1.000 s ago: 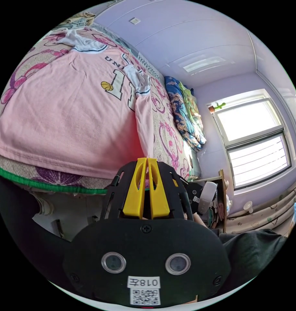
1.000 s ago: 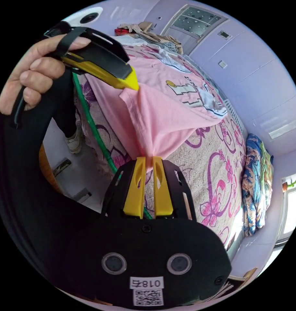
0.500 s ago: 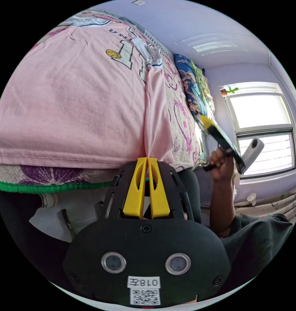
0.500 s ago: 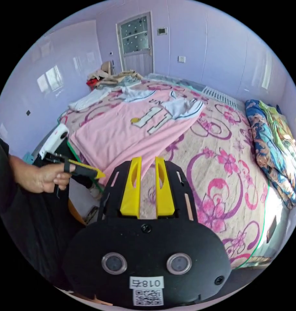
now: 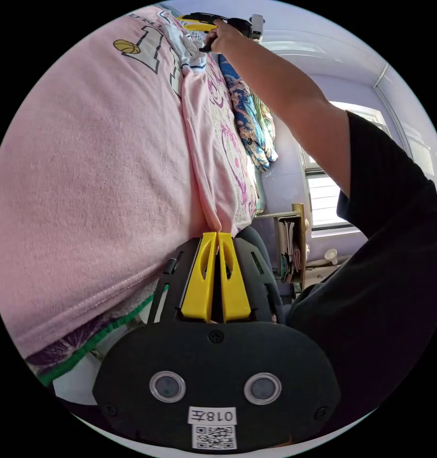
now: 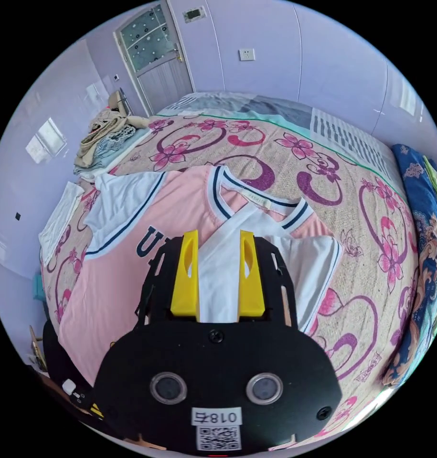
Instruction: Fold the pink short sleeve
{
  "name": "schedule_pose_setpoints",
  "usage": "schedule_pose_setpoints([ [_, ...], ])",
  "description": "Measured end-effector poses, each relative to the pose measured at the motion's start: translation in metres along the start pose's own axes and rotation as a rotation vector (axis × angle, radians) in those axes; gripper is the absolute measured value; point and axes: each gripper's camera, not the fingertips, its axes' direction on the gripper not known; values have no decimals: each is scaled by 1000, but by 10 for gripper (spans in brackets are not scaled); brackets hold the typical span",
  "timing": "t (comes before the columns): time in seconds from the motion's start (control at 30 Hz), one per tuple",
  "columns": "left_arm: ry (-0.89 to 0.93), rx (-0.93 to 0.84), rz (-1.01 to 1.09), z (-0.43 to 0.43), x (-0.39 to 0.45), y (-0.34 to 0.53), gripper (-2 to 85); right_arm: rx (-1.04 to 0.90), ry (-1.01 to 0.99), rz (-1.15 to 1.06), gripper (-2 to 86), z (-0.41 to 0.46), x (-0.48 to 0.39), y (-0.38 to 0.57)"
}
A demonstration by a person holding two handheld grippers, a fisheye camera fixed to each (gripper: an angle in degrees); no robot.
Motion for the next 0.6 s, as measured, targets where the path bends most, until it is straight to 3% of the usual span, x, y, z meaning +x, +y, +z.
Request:
schedule_pose_setpoints([
  [0.3, 100, -3, 11, 20, -32, -31, -10, -15, 114, 60, 76, 18, 44, -51],
  [0.37, 125, 3, 1, 25, -37, -34, -10, -7, 61, 97, 51, 9, 62, -56],
  [0.6, 140, 15, 1, 42, -39, -41, -10, 145, -419, 361, 26, -10, 167, -48],
])
